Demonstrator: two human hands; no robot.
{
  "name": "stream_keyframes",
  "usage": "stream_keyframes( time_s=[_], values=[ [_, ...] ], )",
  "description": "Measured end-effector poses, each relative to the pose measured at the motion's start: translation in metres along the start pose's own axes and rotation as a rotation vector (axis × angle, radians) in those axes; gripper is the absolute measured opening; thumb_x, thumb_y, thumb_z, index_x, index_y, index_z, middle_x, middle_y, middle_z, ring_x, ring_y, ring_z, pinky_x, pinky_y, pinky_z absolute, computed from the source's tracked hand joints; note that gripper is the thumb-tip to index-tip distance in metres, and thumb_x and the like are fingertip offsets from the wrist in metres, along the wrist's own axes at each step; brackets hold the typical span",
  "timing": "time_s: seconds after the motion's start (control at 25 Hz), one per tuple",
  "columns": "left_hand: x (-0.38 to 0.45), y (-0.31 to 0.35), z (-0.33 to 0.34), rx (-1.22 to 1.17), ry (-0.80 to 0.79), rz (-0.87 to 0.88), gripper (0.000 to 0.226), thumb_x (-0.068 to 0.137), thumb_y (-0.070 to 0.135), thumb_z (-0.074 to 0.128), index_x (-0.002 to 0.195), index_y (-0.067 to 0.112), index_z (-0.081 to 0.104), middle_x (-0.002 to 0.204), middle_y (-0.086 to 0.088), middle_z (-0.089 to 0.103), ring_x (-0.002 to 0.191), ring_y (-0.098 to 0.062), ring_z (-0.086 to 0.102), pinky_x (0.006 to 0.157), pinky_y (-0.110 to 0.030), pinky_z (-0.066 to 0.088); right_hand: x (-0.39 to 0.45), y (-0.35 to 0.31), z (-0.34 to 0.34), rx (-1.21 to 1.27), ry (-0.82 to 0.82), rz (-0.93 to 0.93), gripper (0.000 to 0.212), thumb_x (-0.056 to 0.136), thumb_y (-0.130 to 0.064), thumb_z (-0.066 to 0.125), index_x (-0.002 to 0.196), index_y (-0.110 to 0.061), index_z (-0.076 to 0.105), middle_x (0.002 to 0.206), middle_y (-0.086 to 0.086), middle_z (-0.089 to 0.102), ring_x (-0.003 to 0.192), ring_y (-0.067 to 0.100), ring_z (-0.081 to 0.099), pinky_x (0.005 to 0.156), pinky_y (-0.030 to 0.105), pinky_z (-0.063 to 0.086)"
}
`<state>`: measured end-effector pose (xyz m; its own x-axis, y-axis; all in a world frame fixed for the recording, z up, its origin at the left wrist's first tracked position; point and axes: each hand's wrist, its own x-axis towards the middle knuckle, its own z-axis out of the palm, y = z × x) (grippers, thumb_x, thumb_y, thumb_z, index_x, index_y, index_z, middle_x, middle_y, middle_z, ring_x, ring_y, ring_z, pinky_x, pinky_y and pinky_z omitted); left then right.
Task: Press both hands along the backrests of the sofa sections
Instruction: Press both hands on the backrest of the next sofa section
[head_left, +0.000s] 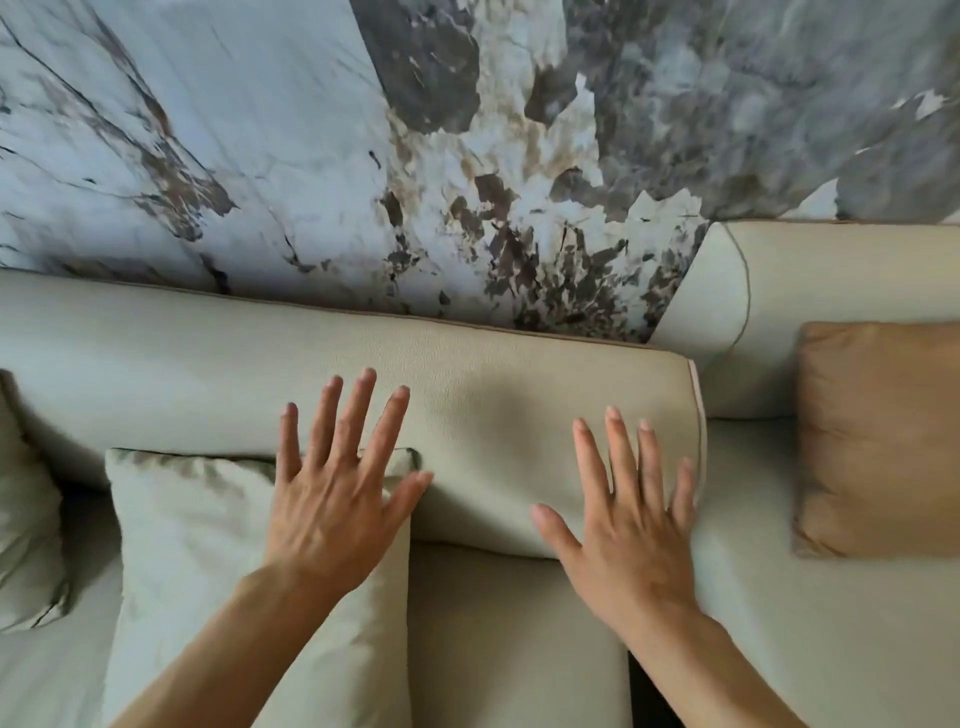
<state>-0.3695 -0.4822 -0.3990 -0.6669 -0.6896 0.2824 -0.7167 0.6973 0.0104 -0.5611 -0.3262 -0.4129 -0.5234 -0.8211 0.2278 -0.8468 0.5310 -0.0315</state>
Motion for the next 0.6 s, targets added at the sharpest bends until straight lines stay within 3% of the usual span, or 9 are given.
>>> stream_keyframes(
  time_s=[0.12,0.24,0.6],
  values=[
    [0.026,-0.01,0.061,0.031,-0.05,0.008,0.08,0.088,0.073,0.016,0.155,0.029,0.016,0.164,-0.005,0.01,0.151,-0.03,0.004,0.118,-0.059,0.005,0.021,0.006,0.061,-0.047,0.011,-0.025,0.091,0.08,-0.073,0.034,0.152,-0.022,0.016,0.161,0.009,0.017,0.146,0.034,0.014,0.11,0.065,0.014],
    [0.048,-0.012,0.104,0.041,-0.013,0.008,0.085,0.085,0.074,0.027,0.156,0.029,0.012,0.165,-0.007,0.01,0.151,-0.033,0.005,0.118,-0.06,0.007,0.042,0.02,0.1,-0.108,0.082,-0.047,0.093,0.079,-0.074,0.037,0.153,-0.022,0.013,0.162,0.007,0.011,0.147,0.033,0.011,0.112,0.065,0.011],
    [0.107,-0.01,0.146,0.035,0.165,-0.036,0.084,0.087,0.075,0.027,0.156,0.028,0.013,0.163,-0.011,0.015,0.15,-0.036,0.007,0.115,-0.066,0.009,0.115,0.04,0.14,-0.154,0.255,-0.106,0.09,0.082,-0.067,0.042,0.153,-0.022,0.011,0.162,0.007,0.008,0.147,0.035,0.011,0.112,0.066,0.008]
  ],
)
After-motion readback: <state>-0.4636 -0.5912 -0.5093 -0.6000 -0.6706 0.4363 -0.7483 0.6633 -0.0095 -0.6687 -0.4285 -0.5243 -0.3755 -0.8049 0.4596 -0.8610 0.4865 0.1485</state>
